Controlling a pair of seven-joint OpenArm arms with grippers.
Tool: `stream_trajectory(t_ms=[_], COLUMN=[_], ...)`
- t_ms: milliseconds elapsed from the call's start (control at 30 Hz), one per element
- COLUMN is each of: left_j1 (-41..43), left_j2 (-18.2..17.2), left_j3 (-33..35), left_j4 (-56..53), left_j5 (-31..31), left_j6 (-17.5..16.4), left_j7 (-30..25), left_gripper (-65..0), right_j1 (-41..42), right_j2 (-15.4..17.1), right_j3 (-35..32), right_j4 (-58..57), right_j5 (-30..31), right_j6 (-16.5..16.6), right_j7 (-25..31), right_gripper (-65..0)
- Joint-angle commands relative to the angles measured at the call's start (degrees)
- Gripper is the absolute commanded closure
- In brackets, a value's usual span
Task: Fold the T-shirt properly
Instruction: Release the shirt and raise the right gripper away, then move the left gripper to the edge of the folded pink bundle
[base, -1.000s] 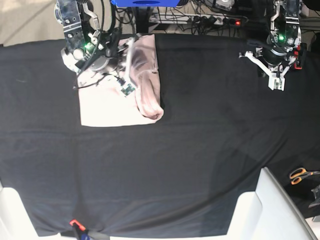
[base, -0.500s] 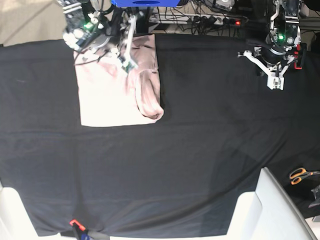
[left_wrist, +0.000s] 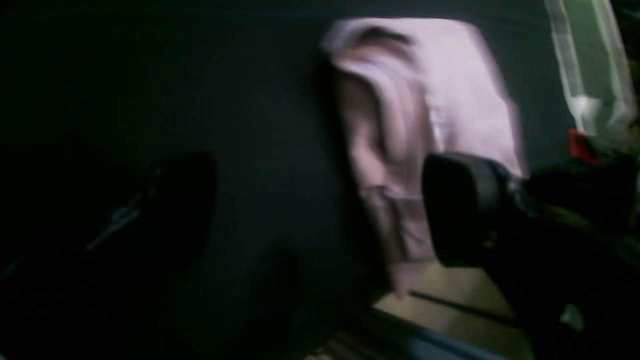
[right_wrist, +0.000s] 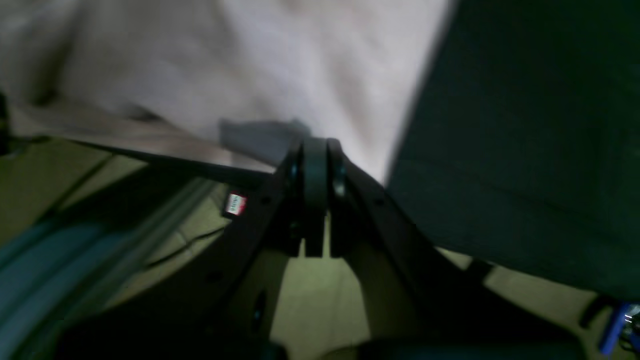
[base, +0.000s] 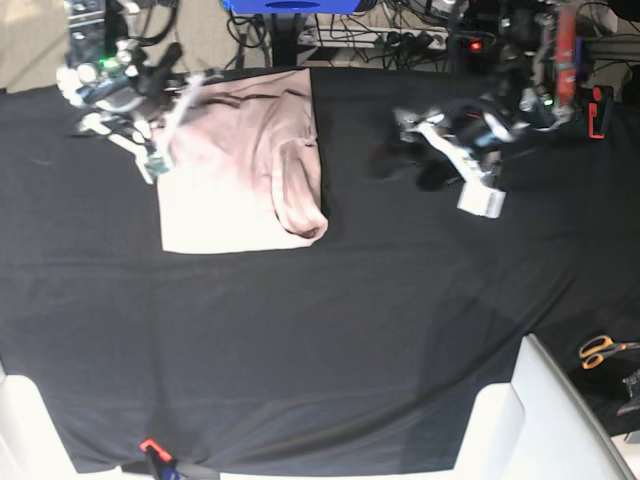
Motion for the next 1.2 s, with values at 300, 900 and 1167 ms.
stream_trajectory(t_ms=[300, 900, 1167], left_j1=[-7.9, -16.7, -20.6], left_j2=[5.7, 10.2, 11.3], left_j3=[1.2, 13.5, 13.6], left_j4=[-20.2, -33.3, -38.3], left_j5=[-3.3, 5.3, 6.5], left_j6=[-9.6, -9.6, -9.6], left_j7=[-0.7, -5.9, -6.3], left_gripper=[-63.0, -34.9, 0.0], right_j1=[-1.7, -1.9, -1.8], right_j2=[0.8, 1.5, 1.5], right_j3=[0.2, 0.3, 0.4], right_j4=[0.6, -1.3, -2.3], right_j5=[0.5, 0.5, 0.4], right_j6=[0.2, 0.2, 0.2], right_j7=[3.9, 5.3, 5.8], right_gripper=[0.0, 0.0, 0.0])
